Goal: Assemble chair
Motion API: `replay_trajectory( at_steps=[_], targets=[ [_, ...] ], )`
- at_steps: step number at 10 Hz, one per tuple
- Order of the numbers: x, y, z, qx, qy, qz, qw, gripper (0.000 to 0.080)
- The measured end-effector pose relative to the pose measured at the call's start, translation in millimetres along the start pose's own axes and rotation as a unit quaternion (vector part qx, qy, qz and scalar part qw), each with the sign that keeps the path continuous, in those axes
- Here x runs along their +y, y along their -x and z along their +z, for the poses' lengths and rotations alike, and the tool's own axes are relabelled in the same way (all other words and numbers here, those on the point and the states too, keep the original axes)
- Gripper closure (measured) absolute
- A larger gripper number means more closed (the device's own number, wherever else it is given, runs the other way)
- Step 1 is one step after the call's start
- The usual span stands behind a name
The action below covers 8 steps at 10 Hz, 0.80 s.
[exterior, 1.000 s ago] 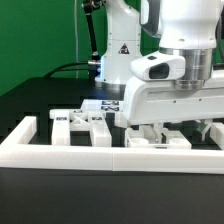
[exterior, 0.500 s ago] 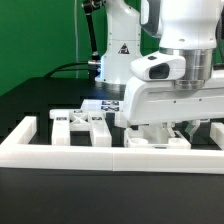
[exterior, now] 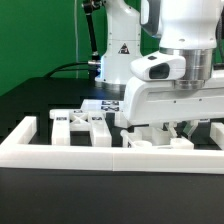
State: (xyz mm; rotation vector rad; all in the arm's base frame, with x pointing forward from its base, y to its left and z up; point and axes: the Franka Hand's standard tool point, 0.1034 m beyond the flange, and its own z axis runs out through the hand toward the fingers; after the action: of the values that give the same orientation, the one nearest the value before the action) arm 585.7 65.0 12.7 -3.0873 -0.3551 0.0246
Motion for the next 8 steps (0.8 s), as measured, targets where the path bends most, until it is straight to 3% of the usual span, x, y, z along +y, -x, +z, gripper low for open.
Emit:
replay_trajectory(
  at_steps=[3, 8],
  targets=[
    [-1.5, -0.1, 0.1, 0.000, -0.001, 0.007, 1.000, 0.0765],
    [-42.7, -7.2, 1.5, 0.001, -0.005, 0.089, 0.996, 0.0765]
  ],
)
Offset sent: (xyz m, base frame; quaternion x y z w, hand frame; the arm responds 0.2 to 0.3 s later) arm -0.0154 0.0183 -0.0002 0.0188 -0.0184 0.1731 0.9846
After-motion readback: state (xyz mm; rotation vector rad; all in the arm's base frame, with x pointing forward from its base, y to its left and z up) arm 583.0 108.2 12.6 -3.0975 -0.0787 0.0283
